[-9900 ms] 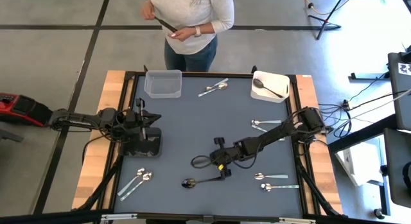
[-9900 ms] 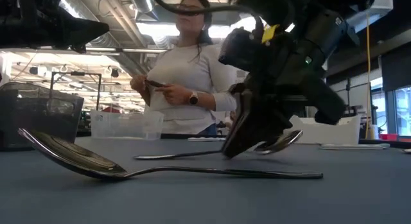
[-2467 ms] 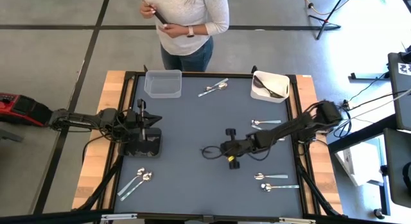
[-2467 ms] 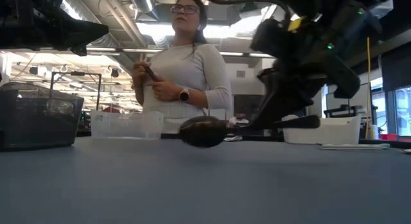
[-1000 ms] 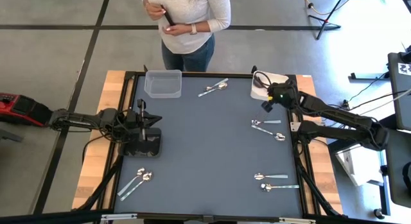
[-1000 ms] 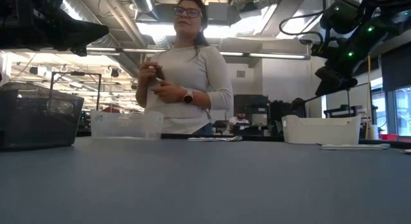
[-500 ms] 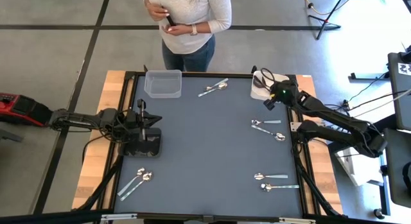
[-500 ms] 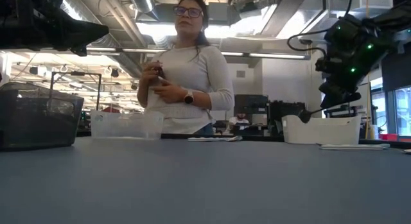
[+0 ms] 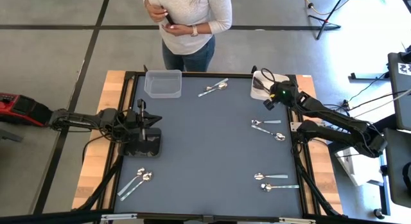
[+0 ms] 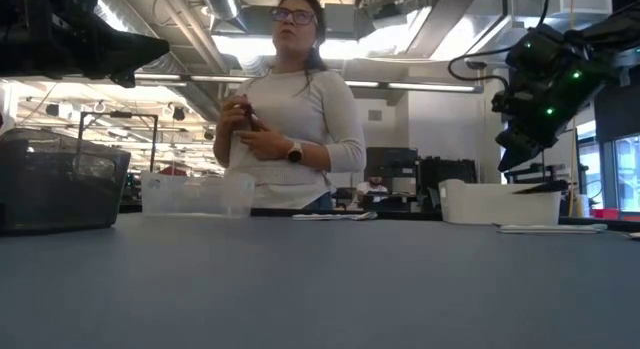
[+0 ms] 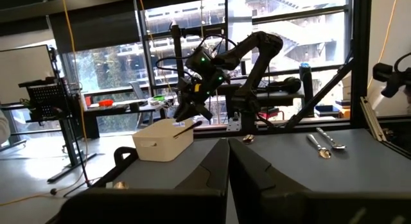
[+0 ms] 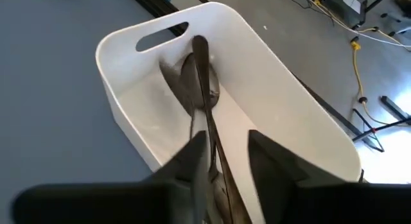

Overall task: Sort silverware by color (type)
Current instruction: Put the green spoon into the transparent bin

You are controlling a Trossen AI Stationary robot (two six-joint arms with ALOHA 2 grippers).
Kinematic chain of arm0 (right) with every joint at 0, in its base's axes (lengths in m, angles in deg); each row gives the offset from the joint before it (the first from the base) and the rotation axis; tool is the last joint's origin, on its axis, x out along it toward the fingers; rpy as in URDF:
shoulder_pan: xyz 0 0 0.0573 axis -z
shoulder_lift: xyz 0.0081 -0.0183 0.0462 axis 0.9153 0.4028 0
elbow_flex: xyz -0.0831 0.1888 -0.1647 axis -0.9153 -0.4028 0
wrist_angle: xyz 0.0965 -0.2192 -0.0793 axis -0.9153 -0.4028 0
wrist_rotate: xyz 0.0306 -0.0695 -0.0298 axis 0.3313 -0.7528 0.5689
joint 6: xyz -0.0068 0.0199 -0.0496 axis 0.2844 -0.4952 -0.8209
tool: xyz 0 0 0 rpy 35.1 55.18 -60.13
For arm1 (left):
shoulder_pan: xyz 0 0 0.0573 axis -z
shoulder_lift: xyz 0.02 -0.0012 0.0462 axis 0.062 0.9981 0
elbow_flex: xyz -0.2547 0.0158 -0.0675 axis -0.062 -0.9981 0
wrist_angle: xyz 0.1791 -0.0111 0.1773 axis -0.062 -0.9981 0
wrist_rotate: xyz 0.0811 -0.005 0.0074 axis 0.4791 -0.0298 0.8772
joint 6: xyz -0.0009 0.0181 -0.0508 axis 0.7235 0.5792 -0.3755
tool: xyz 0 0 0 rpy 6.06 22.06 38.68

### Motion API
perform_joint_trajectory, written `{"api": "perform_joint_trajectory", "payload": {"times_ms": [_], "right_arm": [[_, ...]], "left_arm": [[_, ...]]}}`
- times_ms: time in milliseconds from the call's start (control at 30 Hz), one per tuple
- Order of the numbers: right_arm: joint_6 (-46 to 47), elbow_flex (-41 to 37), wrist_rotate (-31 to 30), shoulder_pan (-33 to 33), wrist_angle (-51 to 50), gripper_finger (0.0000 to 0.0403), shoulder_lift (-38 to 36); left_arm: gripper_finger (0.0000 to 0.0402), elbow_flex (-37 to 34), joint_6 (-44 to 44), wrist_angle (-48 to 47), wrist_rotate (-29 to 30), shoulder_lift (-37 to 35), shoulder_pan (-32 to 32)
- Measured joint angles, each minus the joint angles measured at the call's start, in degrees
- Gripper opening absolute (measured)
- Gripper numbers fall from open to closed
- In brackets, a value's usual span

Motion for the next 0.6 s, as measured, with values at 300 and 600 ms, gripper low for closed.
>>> {"api": "perform_joint_trajectory", "payload": {"times_ms": [300, 600], "right_arm": [[7.15, 6.43, 15.76, -0.15, 0.37, 0.0178, 0.00], [11.40, 7.01, 20.24, -13.41, 6.14, 0.0179, 2.37]], "left_arm": [[0.0018, 0.00, 0.28, -1.53, 3.72, 0.01, 0.00], [0.0103, 0.00, 0.22, -2.05, 4.79, 0.02, 0.01]]}}
